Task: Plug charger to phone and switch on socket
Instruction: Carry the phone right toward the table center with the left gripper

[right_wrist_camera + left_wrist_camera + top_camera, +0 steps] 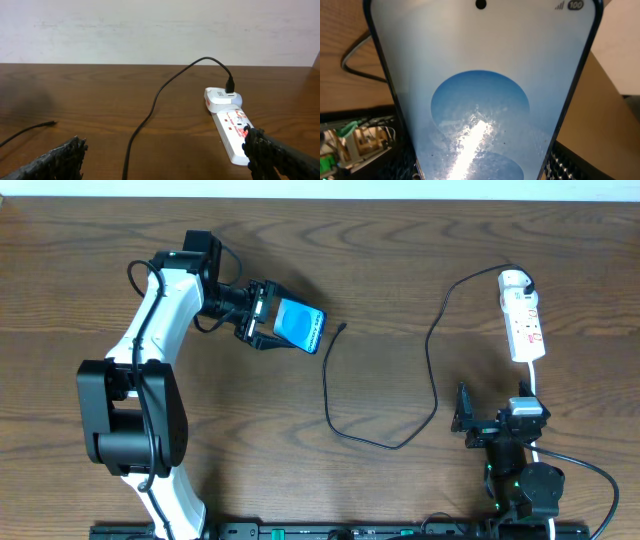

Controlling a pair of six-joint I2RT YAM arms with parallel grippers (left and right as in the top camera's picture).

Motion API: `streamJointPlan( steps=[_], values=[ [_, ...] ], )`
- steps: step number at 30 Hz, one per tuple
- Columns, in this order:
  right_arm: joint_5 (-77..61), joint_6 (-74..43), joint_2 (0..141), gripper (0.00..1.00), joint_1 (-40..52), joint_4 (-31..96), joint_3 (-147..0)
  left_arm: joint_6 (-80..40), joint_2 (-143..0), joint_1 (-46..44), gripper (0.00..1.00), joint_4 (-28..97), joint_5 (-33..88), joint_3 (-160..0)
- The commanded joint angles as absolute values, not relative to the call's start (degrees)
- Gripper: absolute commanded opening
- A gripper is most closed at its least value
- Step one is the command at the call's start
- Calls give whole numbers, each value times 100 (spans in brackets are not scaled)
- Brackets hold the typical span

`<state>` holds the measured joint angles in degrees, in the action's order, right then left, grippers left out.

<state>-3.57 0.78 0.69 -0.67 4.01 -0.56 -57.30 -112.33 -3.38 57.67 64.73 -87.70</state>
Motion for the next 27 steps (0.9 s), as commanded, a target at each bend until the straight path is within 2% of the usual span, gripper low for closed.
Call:
streamJointPlan(
  steps=[1, 27],
  values=[
    [-314, 137, 36, 99, -27, 405, -32, -6163, -11098, -301, 66, 5780, 6820, -8890],
    [-314, 137, 38, 99, -27, 405, -32, -7216, -11098, -301, 65, 5780, 7531, -8890]
  ],
)
